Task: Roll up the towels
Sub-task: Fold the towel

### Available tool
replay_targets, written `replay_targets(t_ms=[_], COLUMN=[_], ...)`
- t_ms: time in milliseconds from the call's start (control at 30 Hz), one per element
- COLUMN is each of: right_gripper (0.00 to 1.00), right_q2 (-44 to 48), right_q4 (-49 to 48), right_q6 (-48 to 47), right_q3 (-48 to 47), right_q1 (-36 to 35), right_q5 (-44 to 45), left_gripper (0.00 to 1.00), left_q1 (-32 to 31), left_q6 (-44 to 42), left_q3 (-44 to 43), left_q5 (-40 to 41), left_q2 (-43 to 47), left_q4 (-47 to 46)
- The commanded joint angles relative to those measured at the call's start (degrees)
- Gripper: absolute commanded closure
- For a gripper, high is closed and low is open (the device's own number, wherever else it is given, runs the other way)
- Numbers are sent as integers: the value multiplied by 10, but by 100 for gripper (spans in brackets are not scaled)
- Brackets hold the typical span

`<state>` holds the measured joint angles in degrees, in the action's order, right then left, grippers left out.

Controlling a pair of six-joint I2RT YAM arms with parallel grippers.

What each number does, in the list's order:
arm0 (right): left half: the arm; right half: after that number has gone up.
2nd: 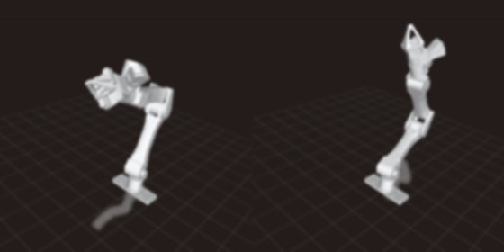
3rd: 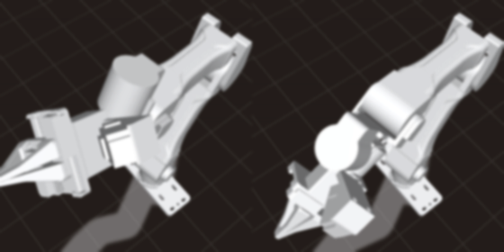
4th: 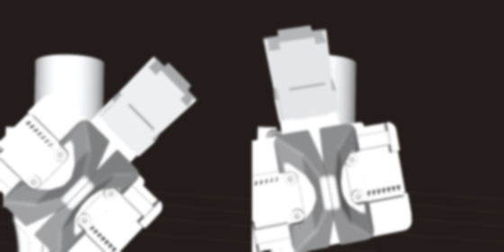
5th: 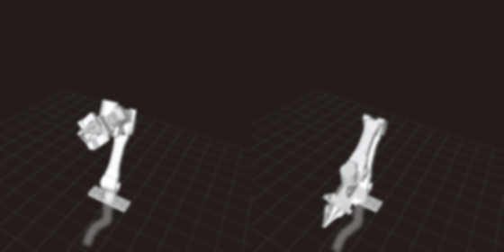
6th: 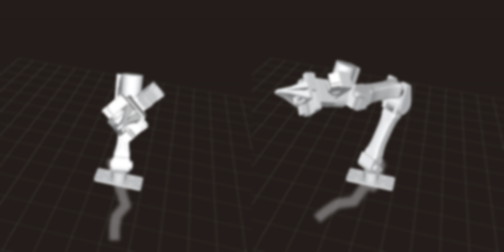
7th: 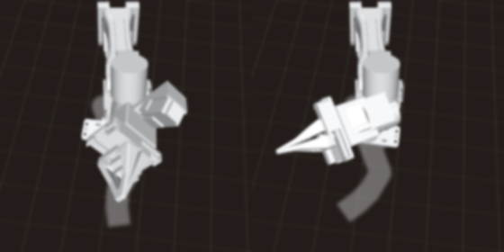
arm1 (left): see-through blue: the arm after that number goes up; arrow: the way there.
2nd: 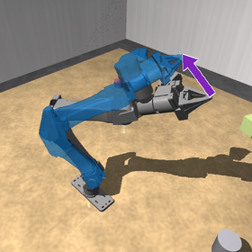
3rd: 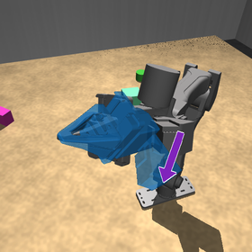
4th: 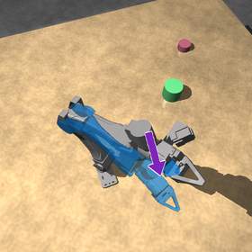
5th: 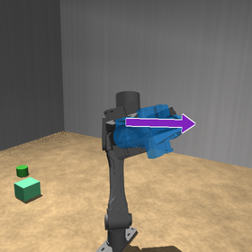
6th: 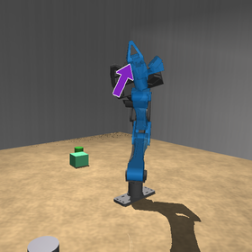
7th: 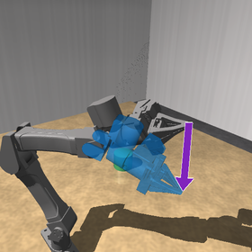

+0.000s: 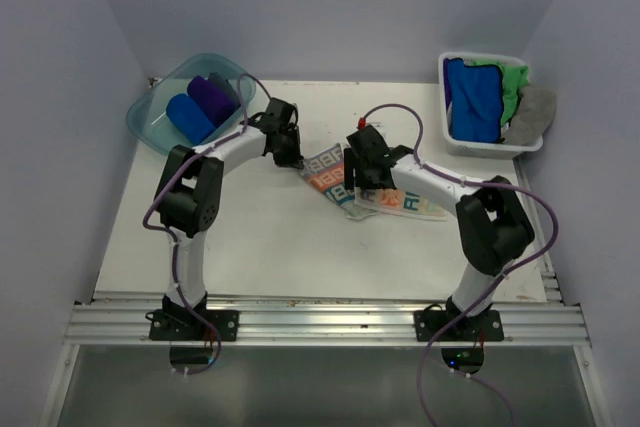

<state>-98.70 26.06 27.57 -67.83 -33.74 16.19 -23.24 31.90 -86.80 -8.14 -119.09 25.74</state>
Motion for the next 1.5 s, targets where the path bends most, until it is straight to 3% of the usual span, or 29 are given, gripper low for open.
replay_targets(t_ms=[0,33,133,167,200,267,367,600,767,867,967,1033,1067,1133,1167,1200,1333,1467], right_gripper=[24,26,52,64,85,100,100,100,100,100,99,82,53,40,35,34,32,33], right_q2=[-59,-72,-110,-112,-103,-85,-40,46,130,203,270,334,352,378,380,379,369,351], right_q4=[-18,-18,-15,-13,-11,-15,-16,-15,-13,-35,-71,-102,-109,-92,-82,-72,-45,-30], right_q6=[3,3,2,1,-2,-10,-37,-123,-173,-176,-168,-148,-130,-102,-76,-67,-51,-31], right_q3=[-53,-62,-91,-102,-106,-111,-133,-222,-238,-178,-68,39,73,145,160,168,176,177], right_q1=[1,1,1,1,1,2,12,81,93,93,94,94,94,94,96,96,95,96], right_q5=[52,71,98,104,110,125,140,65,25,16,17,21,23,40,42,38,7,-26], left_gripper=[100,100,100,100,100,100,100,100,100,100,100,100,90,49,19,12,9,15], left_q1=[5,5,6,6,7,13,26,58,76,77,77,78,78,78,78,78,78,78], left_q6=[-2,-3,-3,-3,-4,-5,-4,-18,-30,-33,-22,-12,1,10,19,23,34,46], left_q3=[-21,-21,-20,-19,-19,-20,-30,-133,-179,-131,-19,99,142,243,265,281,290,296], left_q5=[2,2,6,8,8,8,-3,-12,14,43,75,79,80,74,73,72,79,107], left_q2=[5,8,15,18,20,32,47,78,156,227,314,378,396,426,427,425,413,445], left_q4=[-10,-10,-7,-4,-2,2,0,36,55,42,12,-13,-35,-49,-45,-39,-11,-26])
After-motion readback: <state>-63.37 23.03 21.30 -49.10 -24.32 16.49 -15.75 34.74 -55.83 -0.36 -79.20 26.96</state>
